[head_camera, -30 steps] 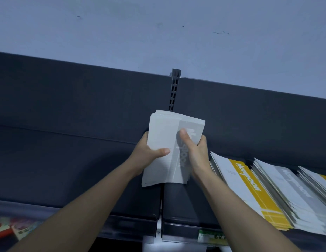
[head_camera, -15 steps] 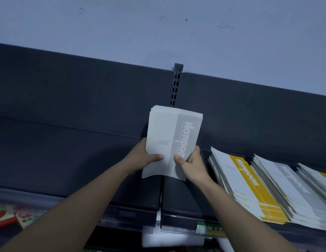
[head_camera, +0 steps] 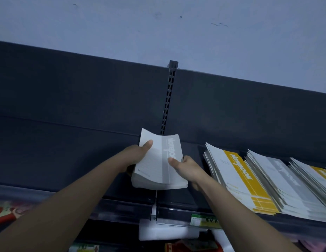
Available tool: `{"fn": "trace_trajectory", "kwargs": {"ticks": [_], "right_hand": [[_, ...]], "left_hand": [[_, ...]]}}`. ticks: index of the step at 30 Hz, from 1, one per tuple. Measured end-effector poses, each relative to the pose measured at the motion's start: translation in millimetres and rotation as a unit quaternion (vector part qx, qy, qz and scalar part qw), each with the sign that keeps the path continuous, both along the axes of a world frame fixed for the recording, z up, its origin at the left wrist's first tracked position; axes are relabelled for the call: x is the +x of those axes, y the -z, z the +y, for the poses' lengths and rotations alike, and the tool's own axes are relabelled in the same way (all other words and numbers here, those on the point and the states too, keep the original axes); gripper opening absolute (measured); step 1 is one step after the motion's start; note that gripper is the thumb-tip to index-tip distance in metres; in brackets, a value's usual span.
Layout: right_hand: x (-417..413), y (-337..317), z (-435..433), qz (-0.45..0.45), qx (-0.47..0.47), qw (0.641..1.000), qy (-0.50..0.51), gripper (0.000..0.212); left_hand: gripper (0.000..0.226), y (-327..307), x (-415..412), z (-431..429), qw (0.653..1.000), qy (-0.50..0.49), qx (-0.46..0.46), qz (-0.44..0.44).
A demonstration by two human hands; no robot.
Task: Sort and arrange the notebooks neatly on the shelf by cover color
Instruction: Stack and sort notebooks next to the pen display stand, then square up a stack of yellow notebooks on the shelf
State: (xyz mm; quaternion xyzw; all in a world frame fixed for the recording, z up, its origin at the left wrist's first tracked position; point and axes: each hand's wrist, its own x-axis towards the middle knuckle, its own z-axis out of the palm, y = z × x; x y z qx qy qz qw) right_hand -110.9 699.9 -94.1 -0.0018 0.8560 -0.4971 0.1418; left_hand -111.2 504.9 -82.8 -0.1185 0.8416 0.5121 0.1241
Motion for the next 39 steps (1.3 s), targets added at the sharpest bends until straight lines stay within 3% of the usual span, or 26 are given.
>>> {"fn": "trace_trajectory", "kwargs": {"ticks": [5, 8, 13, 17, 21, 25, 28, 33, 36, 39], "right_hand": [[5, 2, -4, 0.002, 0.04, 0.999, 0.001, 0.027], [7, 0, -8, 0.007, 0.104, 0.994, -0.012, 0.024], [4, 0, -11, 0.043, 0.23, 0.972, -0.033, 0.035], [4, -1, -11, 0.018, 0.206, 0.978, -0.029, 0.031], [4, 1, -11, 0.004, 0.161, 0.987, 0.009, 0.067], [8, 4, -8, 0.059, 0.174, 0.983, 0.027, 0.071], [10, 0, -2, 0.147, 0.207, 0.966, 0.051, 0.07], [9, -22, 28, 0.275, 0.243, 0.926, 0.091, 0.046], [1, -30, 62, 0.265, 0.256, 0.916, 0.159, 0.038], [-4, -31, 99, 0.207, 0.301, 0.91, 0.195, 0.042]], "left_hand": [[0.06, 0, 2, -4, 0.999, 0.014, -0.001, -0.041], [0.049, -4, 5, -3, 0.996, 0.047, -0.039, -0.058], [0.055, -7, 3, 1, 0.986, 0.048, -0.152, -0.051], [0.056, -5, 1, 4, 0.976, 0.064, -0.204, -0.048], [0.055, -4, 3, 4, 0.976, 0.056, -0.207, -0.036], [0.055, -8, 6, 2, 0.98, 0.049, -0.191, -0.04], [0.059, -10, 3, 2, 0.973, 0.044, -0.226, -0.005], [0.063, -26, 4, 23, 0.904, 0.024, -0.395, 0.159], [0.054, -36, 4, 55, 0.893, 0.049, -0.398, 0.207], [0.051, -38, 6, 92, 0.898, 0.089, -0.372, 0.219]]}}
